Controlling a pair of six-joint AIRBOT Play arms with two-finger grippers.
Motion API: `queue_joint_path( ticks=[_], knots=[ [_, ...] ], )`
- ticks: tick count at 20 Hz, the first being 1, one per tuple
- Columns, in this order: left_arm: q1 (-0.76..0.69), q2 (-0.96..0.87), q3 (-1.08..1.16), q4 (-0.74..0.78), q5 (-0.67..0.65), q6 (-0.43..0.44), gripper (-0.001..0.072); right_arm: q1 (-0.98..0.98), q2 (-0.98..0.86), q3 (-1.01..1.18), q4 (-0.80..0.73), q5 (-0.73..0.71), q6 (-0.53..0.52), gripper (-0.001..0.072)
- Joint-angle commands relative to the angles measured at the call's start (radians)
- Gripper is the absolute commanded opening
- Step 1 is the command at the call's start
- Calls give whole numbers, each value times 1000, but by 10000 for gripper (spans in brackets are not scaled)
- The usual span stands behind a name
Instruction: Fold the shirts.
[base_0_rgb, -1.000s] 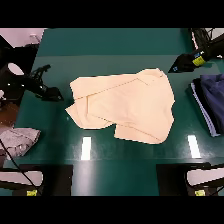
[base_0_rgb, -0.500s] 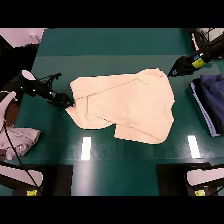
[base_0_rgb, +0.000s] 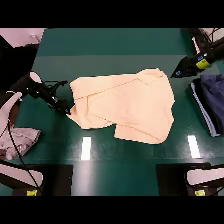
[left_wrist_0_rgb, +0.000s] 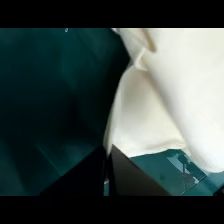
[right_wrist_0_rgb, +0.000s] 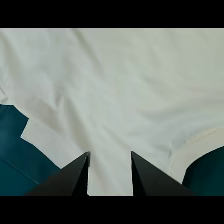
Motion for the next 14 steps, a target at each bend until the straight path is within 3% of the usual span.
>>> queue_joint_path(
  ticks=[1, 9, 10, 11, 14],
  knots=[
    [-2, 6, 19, -3, -50, -22, 23, -40, 57, -97, -8, -25, 18, 303],
    [-2, 186, 79, -3, 49, -73, 23, -171, 503, -1008, 0, -350, 47, 315],
    [-2, 209, 79, -4, 54, -73, 24, -171, 547, -1096, 6, -352, 46, 429],
    [-2, 224, 79, -4, 58, -73, 24, -166, 586, -1173, 8, -349, 47, 589],
    [-2, 232, 79, -6, 53, -100, 24, -116, 696, -1333, 9, -364, 60, 553]
  ],
)
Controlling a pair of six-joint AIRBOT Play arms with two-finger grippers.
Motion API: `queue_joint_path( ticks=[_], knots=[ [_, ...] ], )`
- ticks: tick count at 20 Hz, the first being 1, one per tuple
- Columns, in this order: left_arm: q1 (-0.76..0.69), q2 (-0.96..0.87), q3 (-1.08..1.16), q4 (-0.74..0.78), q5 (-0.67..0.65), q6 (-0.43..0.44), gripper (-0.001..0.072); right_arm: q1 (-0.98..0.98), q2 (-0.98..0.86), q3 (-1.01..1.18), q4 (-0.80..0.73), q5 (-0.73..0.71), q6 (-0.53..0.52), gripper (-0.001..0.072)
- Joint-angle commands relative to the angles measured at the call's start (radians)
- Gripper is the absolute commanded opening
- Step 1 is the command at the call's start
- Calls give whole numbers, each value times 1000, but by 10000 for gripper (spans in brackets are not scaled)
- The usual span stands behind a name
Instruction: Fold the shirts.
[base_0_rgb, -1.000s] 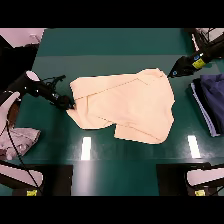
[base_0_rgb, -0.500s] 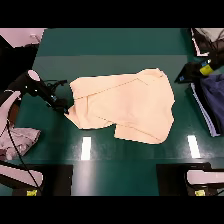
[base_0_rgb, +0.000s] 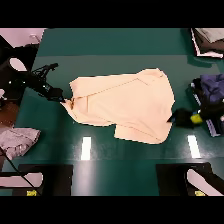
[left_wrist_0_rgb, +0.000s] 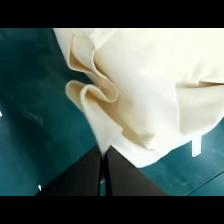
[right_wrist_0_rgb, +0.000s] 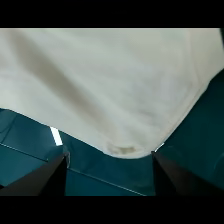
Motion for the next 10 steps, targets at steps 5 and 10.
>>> queue_joint_path(
  ticks=[5, 10],
  knots=[
    [0, 25, 2, -4, 18, -43, 24, 117, 304, -327, -2, -195, 226, 451],
    [0, 25, 2, -8, 17, -43, 24, 243, 370, -417, -1, -266, 338, 438]
  ],
)
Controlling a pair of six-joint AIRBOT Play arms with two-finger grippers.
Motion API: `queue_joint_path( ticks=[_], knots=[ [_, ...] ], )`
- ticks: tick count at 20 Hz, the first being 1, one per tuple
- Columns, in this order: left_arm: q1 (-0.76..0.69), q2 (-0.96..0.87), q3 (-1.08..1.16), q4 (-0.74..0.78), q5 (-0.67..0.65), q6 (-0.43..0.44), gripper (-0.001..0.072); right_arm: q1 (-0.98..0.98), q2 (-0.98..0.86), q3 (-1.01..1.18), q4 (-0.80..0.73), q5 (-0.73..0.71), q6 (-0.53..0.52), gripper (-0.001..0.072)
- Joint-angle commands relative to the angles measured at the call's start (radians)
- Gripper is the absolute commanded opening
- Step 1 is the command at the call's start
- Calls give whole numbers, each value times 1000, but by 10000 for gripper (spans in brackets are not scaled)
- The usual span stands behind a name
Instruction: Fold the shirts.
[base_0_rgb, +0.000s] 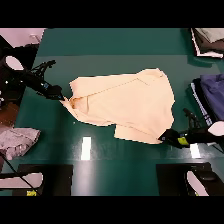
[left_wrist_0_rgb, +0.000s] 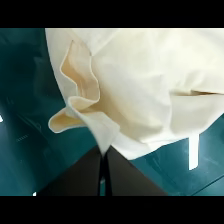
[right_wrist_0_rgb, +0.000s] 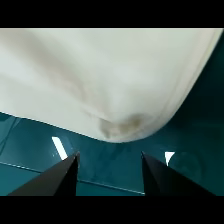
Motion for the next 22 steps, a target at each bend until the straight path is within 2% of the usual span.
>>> queue_joint_path(
  ticks=[1, 9, 10, 11, 12, 14, 15, 19, 22],
  knots=[
    [0, 1, 1, -3, 1, -3, 24, 82, 37, -60, 3, -80, 96, 438],
    [0, 2, 1, -2, -1, -2, 24, 150, -117, -57, 25, -218, 107, 427],
    [0, 2, 1, -2, 0, -2, 24, 150, -125, -57, 24, -227, 107, 390],
    [0, 2, 1, -2, 1, -2, 24, 150, -128, -57, 26, -232, 107, 291],
    [0, 1, 1, -2, 1, -2, 24, 150, -120, -57, 21, -237, 107, 285],
    [0, 2, 1, -2, 0, -2, 24, 150, -72, -57, 6, -250, 106, 89],
    [0, 2, 1, -2, 1, -2, 24, 150, -36, -57, -11, -255, 107, 24],
    [1, 34, 5, -2, 13, -5, 24, 91, 103, -32, -39, -153, 106, 22],
    [3, 121, 77, -4, 48, -48, 24, -18, 144, 125, -61, -113, 62, 23]
  ],
)
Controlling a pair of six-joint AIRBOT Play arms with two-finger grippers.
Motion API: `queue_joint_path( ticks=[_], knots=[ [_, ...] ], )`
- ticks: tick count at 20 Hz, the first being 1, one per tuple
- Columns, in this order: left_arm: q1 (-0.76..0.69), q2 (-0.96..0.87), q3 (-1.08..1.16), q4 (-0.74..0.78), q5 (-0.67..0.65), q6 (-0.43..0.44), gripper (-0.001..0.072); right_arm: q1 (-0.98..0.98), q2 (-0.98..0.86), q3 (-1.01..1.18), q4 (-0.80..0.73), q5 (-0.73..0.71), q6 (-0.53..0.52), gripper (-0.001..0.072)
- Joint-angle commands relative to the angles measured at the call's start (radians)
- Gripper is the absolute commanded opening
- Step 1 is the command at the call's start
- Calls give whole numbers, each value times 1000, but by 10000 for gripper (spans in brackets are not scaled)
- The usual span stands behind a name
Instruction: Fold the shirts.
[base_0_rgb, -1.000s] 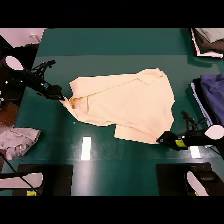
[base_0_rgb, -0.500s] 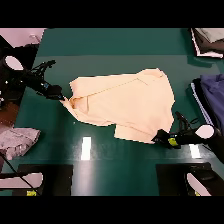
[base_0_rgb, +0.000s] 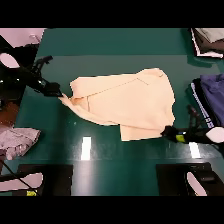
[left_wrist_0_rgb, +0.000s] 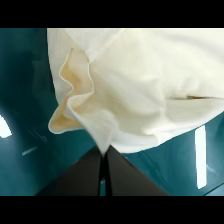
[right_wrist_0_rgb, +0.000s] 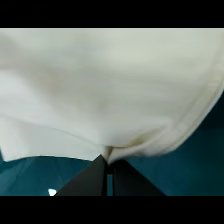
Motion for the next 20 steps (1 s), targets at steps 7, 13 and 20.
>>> queue_joint_path(
  ticks=[7, 13, 20],
  knots=[
    [2, 269, 467, -56, 166, -153, 24, -253, -251, 901, -10, 117, -242, 23],
    [2, 450, 749, -39, 343, -152, 24, -349, -386, 1604, -12, 194, -248, 22],
    [2, 619, 750, -74, 407, -155, 24, -456, -206, 1638, -12, 121, -328, 21]
  ],
)
